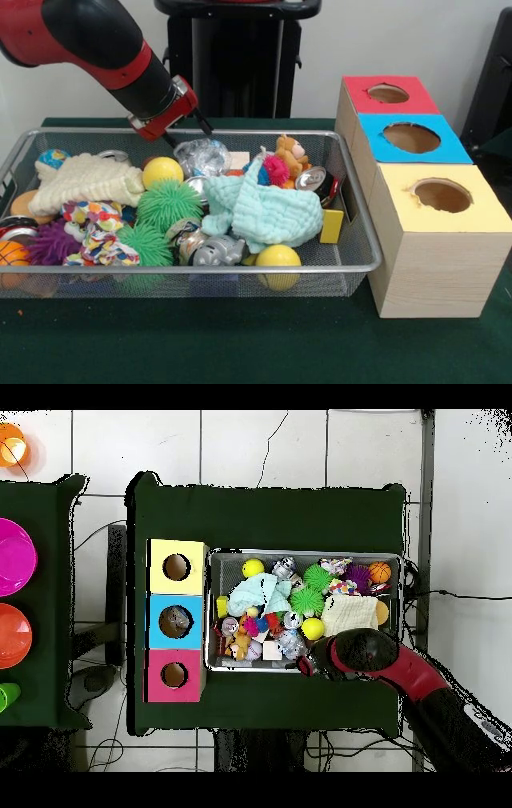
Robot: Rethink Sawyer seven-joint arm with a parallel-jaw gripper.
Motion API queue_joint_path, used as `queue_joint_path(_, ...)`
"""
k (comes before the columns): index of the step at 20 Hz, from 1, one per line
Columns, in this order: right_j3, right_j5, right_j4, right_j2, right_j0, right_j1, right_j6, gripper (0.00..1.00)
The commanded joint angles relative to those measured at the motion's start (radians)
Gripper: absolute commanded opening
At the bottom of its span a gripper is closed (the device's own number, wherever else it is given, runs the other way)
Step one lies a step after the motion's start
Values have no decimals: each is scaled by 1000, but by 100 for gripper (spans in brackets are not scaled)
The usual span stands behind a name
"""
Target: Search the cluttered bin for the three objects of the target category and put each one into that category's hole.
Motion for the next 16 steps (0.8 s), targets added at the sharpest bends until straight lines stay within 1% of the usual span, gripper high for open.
queue_joint_path(1, -84, 71, 50, 4, 32, 1, 140, 100)
queue_joint_path(4, -82, 77, 60, 7, 35, -9, 146, 100)
queue_joint_path(6, -95, 77, 62, 8, 39, -1, 144, 100)
queue_joint_path(11, -124, 54, 61, 16, 36, 38, 126, 100)
queue_joint_path(16, -139, -3, 60, 32, 26, 78, 111, 100)
